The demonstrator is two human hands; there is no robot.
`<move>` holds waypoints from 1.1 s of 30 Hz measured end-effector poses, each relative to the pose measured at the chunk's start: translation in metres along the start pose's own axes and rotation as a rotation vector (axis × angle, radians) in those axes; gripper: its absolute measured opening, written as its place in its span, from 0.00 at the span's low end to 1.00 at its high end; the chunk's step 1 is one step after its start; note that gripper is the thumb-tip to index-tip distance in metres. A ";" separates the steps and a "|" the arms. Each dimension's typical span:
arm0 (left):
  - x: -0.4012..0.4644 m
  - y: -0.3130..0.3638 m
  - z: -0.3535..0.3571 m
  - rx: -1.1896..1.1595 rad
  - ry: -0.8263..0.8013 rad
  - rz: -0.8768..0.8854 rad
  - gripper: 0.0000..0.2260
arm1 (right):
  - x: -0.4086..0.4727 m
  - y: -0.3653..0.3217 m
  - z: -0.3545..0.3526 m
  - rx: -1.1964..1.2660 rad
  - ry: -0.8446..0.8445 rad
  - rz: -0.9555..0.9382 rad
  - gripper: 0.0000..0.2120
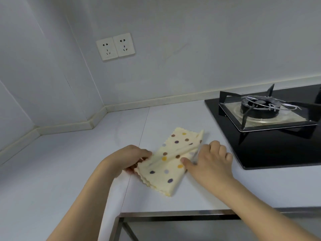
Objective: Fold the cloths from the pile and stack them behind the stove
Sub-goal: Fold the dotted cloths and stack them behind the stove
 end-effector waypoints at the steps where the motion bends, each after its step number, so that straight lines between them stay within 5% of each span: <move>1: 0.009 0.005 -0.002 0.035 0.045 -0.026 0.17 | -0.002 0.000 0.002 -0.015 -0.033 0.006 0.32; 7: 0.039 0.039 0.023 0.466 0.303 0.113 0.16 | -0.007 0.000 0.009 0.052 -0.068 -0.010 0.23; 14: 0.028 0.039 0.039 0.635 0.493 0.323 0.12 | -0.017 0.005 -0.003 0.266 -0.019 -0.137 0.19; 16: 0.026 0.037 0.042 0.649 0.511 0.367 0.12 | -0.031 -0.014 -0.014 0.256 0.103 -0.398 0.18; 19: 0.028 0.036 0.041 0.651 0.505 0.384 0.11 | -0.050 -0.030 -0.007 0.185 0.004 -0.634 0.16; 26: 0.031 0.039 0.043 0.739 0.480 0.409 0.12 | -0.042 -0.032 -0.026 0.177 0.099 -0.600 0.17; 33: 0.034 0.046 0.044 0.833 0.427 0.491 0.12 | -0.046 -0.034 0.001 0.159 -0.166 -0.539 0.26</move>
Point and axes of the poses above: each hand's wrist, its own x-axis towards the middle knuckle, its own z-axis out of the palm, y = z × x, the point moved 7 cm from there along x, towards the middle knuckle, and after that the axes turned 1 degree about y, right-handed, at the moved point
